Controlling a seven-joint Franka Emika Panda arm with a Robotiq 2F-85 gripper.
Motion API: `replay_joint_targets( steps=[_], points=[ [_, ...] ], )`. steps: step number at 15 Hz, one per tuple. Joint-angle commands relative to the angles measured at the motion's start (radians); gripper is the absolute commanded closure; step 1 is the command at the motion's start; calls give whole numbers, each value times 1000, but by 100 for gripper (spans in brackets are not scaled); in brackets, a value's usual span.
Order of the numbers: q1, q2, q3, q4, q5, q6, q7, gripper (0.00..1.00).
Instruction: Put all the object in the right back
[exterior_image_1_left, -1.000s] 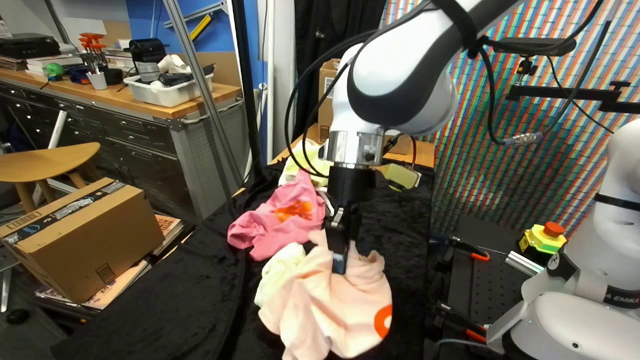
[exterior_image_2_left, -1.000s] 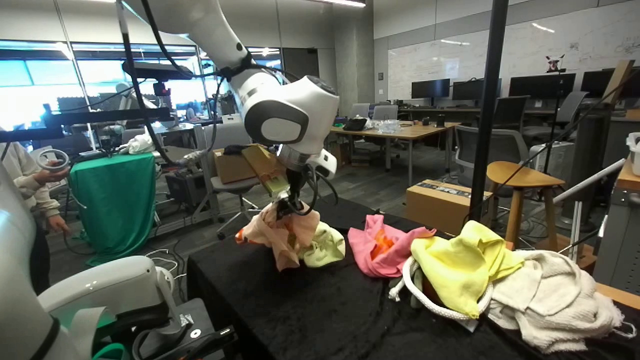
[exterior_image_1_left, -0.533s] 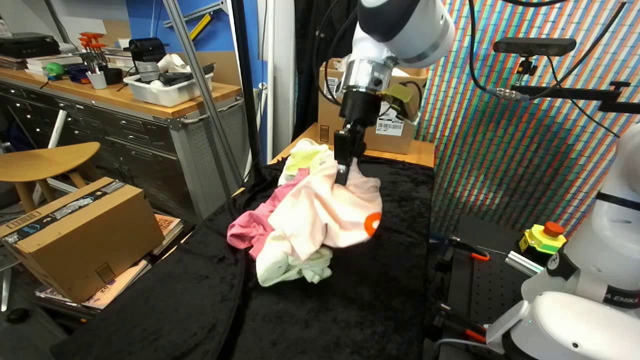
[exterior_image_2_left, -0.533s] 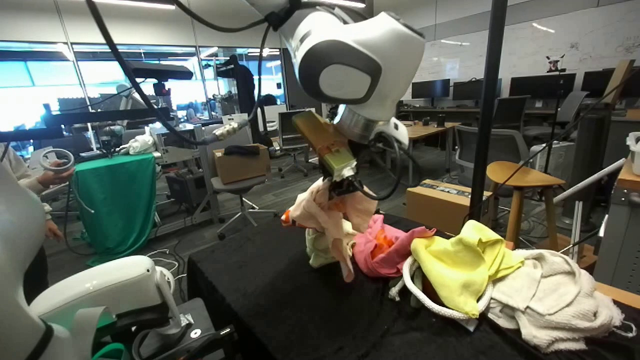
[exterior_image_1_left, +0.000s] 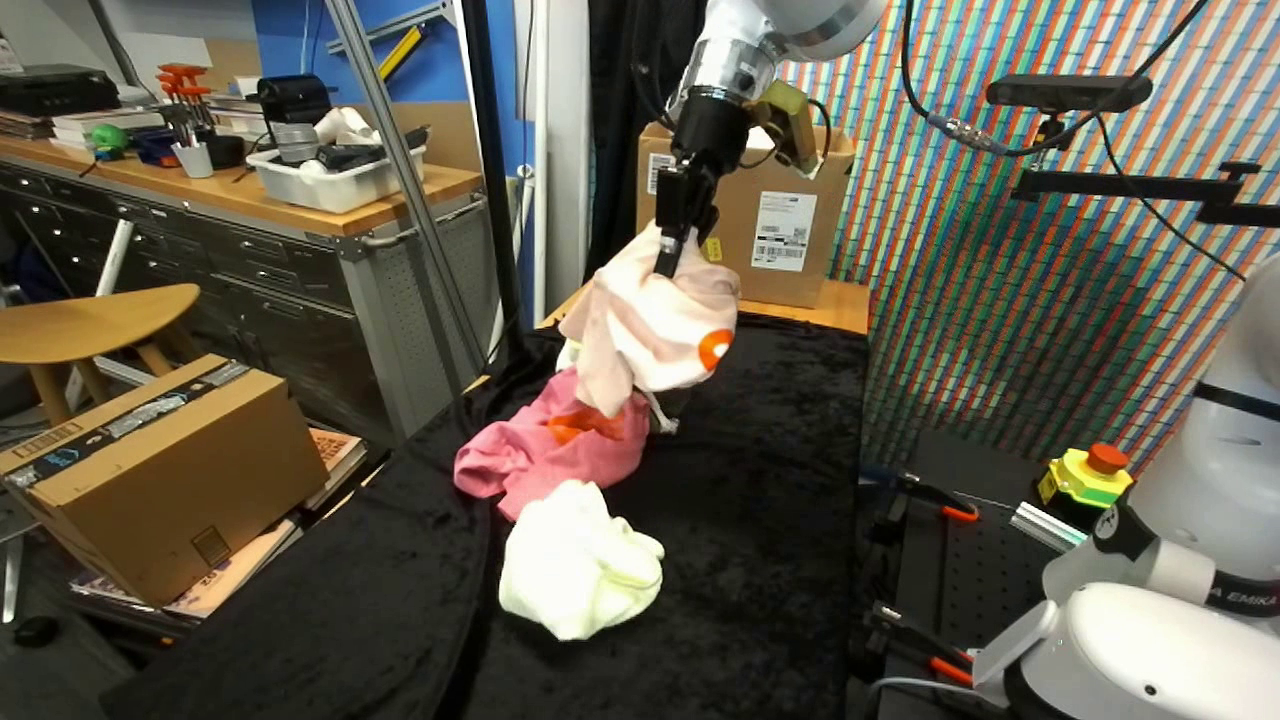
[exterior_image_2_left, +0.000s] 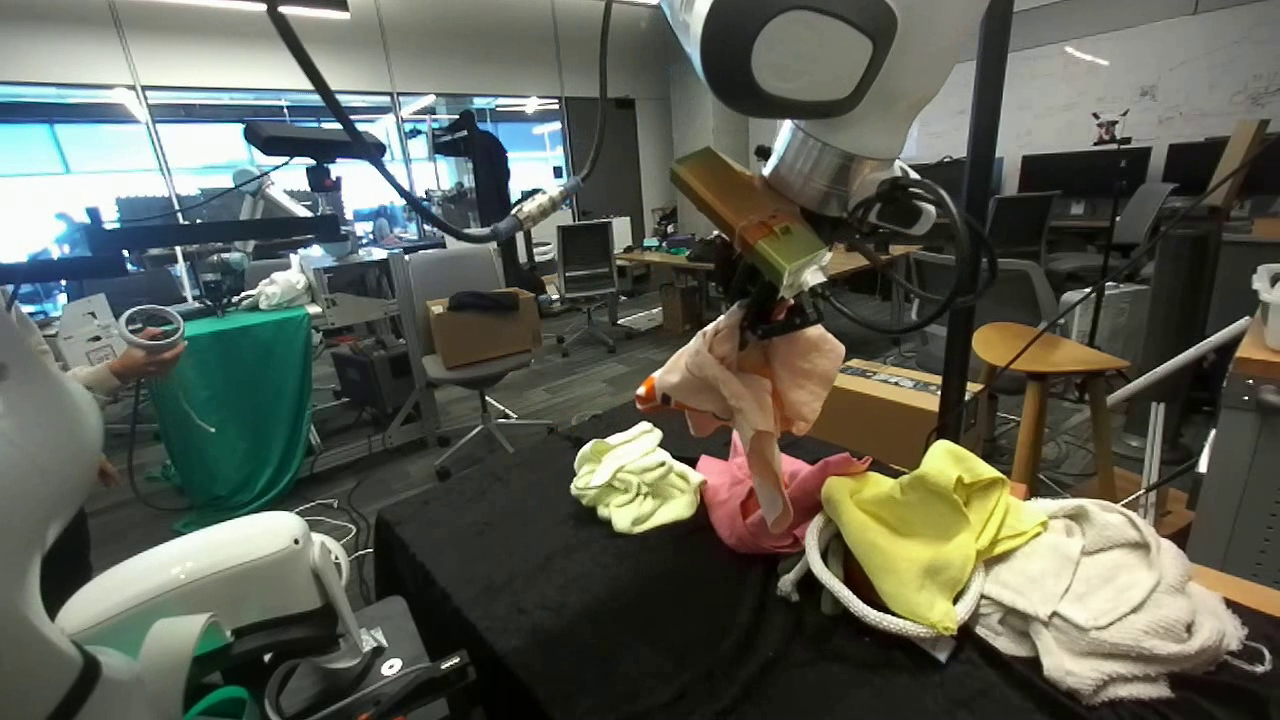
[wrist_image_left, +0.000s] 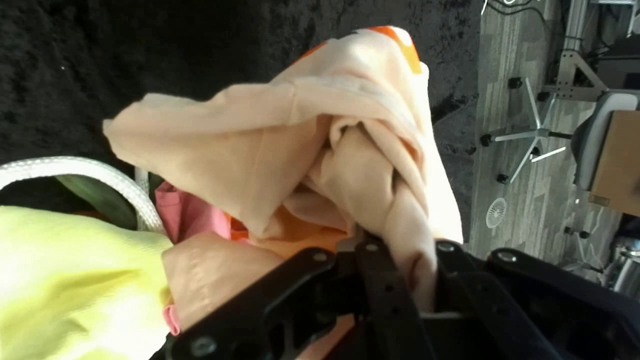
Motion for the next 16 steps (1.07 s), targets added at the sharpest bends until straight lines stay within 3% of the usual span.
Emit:
replay_joint_targets(
  steps=[1,10,15,16],
  points=[
    [-5,86,9,126,-26,-42,-6,98],
    [-20,299,32,337,-161,14,44,98],
    [-11,399,28,378,-294,132,146,98],
    [-12,409,27,382,-321,140,170,72]
  ],
)
